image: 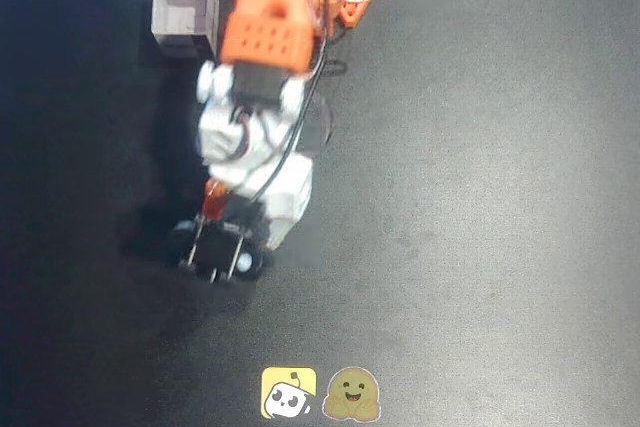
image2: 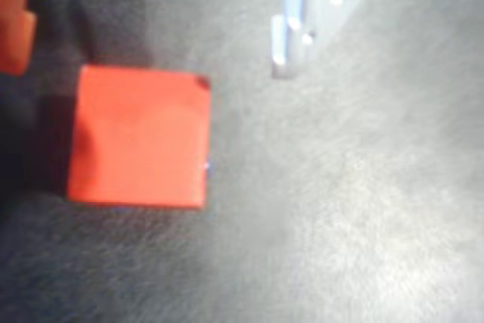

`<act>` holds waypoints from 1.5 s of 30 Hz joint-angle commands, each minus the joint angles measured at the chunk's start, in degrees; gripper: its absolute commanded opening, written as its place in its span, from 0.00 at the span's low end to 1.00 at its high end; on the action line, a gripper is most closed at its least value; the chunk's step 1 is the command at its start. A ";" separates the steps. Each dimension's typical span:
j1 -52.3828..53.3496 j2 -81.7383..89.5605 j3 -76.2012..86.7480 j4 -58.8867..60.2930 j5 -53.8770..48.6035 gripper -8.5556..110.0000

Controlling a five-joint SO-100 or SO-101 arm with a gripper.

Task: Put the red cube on top of the blue cube.

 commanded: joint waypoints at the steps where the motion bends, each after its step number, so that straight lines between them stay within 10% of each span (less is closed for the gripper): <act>1: -0.62 9.84 7.29 -4.75 -0.88 0.26; 9: -1.05 25.75 22.85 -6.94 -5.71 0.08; 45: -7.56 74.00 52.65 17.05 -11.16 0.08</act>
